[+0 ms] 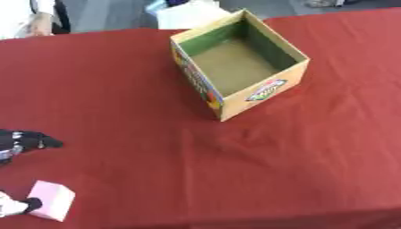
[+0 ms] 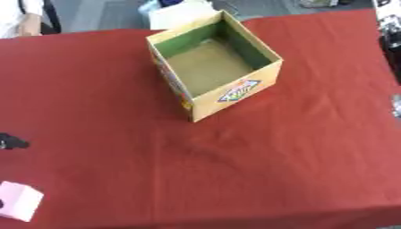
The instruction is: Pick up objects on the table and place them in the box.
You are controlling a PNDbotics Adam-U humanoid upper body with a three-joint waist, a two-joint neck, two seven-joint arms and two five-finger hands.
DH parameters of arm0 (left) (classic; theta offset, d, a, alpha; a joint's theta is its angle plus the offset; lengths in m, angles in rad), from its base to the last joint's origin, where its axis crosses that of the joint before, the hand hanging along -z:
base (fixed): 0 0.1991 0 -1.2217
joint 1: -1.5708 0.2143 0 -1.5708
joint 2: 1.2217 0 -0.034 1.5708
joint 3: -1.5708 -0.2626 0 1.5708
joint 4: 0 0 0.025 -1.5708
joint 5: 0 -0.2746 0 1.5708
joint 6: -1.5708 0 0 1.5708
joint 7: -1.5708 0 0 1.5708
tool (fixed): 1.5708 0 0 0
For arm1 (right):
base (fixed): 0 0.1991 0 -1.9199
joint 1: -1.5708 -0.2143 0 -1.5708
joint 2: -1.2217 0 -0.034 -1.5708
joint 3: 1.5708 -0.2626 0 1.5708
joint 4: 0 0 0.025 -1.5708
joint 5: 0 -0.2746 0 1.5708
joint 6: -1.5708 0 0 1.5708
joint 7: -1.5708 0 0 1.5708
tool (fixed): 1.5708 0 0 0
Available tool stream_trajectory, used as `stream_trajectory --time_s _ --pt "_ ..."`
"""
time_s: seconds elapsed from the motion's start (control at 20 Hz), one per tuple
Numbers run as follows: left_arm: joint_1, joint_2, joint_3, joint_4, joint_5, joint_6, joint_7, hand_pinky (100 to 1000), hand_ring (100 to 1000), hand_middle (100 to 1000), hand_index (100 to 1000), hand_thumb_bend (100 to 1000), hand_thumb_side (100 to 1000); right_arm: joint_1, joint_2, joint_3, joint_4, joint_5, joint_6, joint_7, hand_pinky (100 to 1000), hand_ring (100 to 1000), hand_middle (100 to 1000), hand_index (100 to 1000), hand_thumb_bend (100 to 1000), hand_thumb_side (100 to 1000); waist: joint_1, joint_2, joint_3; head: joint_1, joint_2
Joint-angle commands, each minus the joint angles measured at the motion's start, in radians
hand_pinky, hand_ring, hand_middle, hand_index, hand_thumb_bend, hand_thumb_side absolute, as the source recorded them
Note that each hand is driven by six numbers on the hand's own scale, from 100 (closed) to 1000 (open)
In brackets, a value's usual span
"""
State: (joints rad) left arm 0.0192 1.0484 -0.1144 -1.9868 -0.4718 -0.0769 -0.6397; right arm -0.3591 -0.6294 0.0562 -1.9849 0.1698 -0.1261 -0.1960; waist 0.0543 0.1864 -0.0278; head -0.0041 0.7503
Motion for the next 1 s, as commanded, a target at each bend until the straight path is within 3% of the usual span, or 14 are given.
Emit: stream_trajectory --time_s 0.05,0.4,0.8,1.0 --pt "0.010 0.045 0.016 -0.013 -0.005 -0.023 -0.022 877 893 900 999 507 401 -0.004 -0.025 -0.011 -0.015 -0.002 0.001 -0.001 850 768 726 790 100 1000 -0.001 -0.015 0.002 -0.004 0.005" --pt "0.038 0.048 -0.004 -0.013 -0.052 -0.024 -0.075 882 896 908 1000 512 389 -0.003 -0.023 -0.010 -0.015 -0.003 0.001 -0.002 850 768 726 790 100 1000 -0.001 -0.015 0.001 -0.002 0.008" --pt "0.017 0.030 -0.037 -0.013 -0.071 -0.003 -0.080 876 894 904 995 496 370 -0.008 -0.018 -0.006 -0.015 -0.006 0.001 0.004 851 768 726 790 100 1000 -0.004 -0.011 -0.007 0.007 0.009" --pt "0.007 0.020 -0.060 -0.013 -0.065 0.002 -0.105 864 886 884 970 431 336 -0.010 -0.015 -0.005 -0.015 -0.008 0.001 0.006 851 769 726 790 100 1000 -0.005 -0.010 -0.013 0.008 0.008"
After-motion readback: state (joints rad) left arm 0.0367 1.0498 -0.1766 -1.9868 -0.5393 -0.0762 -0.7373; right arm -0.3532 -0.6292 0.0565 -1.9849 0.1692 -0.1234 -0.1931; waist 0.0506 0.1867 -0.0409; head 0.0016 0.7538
